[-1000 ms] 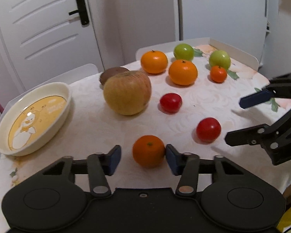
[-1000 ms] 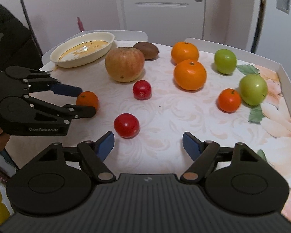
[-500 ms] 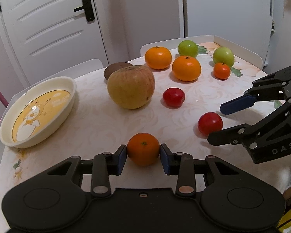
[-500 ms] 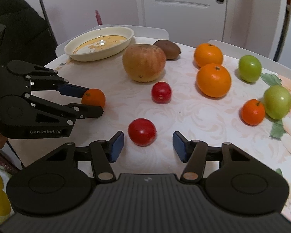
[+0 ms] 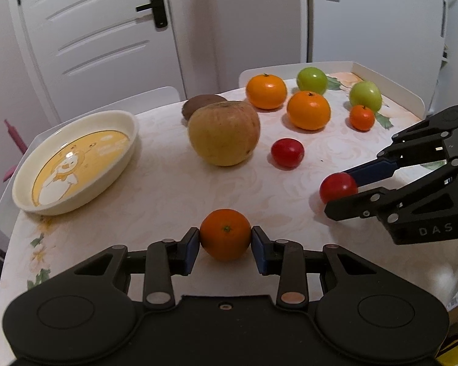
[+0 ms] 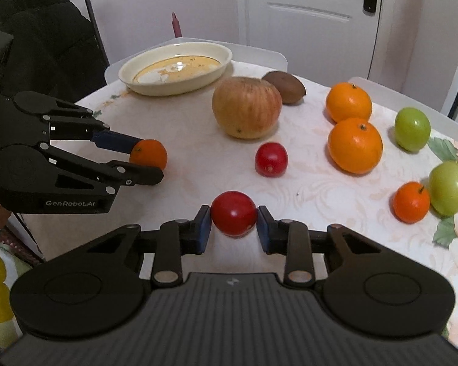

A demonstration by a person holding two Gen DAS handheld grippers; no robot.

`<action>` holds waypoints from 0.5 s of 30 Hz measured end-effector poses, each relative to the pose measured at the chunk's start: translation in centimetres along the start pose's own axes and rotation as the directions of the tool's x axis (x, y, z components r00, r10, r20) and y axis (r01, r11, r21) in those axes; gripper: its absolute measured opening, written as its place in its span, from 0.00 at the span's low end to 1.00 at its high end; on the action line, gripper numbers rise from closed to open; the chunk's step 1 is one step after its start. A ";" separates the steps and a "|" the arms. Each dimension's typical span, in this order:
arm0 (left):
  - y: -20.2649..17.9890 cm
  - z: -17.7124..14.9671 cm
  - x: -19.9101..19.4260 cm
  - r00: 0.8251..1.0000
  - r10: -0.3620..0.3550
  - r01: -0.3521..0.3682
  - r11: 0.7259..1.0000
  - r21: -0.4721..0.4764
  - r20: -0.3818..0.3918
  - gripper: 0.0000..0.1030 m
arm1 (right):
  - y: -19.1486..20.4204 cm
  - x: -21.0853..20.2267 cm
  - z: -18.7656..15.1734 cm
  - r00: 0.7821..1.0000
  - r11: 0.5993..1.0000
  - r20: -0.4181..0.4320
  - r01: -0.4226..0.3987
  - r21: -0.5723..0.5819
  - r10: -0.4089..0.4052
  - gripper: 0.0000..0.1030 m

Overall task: Organize fruits
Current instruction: 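Grasp the small tangerine with the left tool while the right tool grasps a red tomato, then lower the tangerine into the duck bowl with the left tool while the right tool carries the tomato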

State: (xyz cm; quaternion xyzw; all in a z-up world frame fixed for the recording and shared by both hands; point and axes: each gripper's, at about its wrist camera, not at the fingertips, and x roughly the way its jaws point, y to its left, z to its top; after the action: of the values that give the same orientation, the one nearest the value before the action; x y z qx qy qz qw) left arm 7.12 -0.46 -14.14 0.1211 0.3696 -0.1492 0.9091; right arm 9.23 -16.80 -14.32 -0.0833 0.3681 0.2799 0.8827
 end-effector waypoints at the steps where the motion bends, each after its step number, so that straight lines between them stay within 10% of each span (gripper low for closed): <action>1: 0.1 0.0 -0.2 1.000 0.007 -0.007 1.000 -0.006 -0.001 0.39 | 0.0 -0.1 0.3 1.000 1.000 -0.001 -0.003 -0.003 0.003 0.45; 15: 3.7 3.0 -5.8 0.985 0.174 -0.169 0.973 -0.157 0.018 0.39 | 0.5 -2.3 6.4 0.997 0.997 0.039 -0.064 -0.042 0.066 0.45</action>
State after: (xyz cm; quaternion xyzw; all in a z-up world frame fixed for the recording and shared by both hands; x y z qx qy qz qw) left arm 6.41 3.06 -7.56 0.0791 0.3537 -0.0428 0.9310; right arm 11.56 -15.11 -8.11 -0.0836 0.3471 0.3176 0.8784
